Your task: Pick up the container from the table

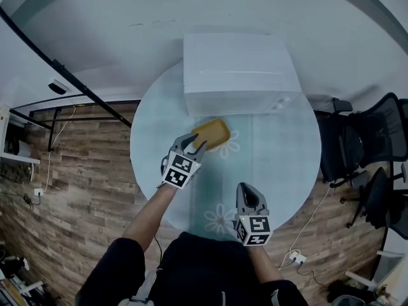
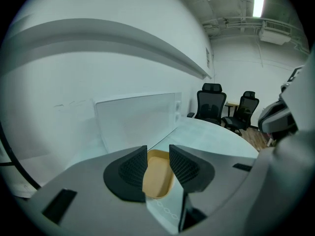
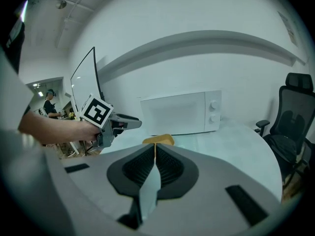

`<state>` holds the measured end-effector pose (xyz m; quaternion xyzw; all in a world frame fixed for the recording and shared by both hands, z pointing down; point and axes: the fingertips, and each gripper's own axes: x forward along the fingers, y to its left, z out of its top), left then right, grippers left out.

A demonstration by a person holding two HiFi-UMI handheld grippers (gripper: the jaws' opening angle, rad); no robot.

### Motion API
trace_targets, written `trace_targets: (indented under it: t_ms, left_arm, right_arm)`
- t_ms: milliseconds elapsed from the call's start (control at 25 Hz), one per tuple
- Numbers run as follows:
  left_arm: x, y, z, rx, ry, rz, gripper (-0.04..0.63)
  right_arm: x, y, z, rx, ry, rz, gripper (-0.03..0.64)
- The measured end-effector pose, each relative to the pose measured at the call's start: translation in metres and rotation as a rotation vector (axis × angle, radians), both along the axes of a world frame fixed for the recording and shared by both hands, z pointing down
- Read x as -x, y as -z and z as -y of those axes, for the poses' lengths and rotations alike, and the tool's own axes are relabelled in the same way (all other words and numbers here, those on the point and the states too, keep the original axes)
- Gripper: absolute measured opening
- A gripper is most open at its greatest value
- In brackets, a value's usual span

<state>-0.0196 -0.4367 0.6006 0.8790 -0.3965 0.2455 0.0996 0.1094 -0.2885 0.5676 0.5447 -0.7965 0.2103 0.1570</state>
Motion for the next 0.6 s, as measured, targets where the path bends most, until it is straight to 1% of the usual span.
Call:
trace_targets:
  t_ms: [240,600]
  left_arm:
    - [-0.006,-0.018,0.023,0.021,-0.01,0.023,0.129]
    - [-0.007,-0.048,0.043,0.05,-0.036,0.072,0.129]
  right_arm:
    - [-0.002,-0.017,0.0,0.053,0.001,0.015,0.026]
    - [0.003,-0.042,0.001,0.114,0.005,0.043,0.026]
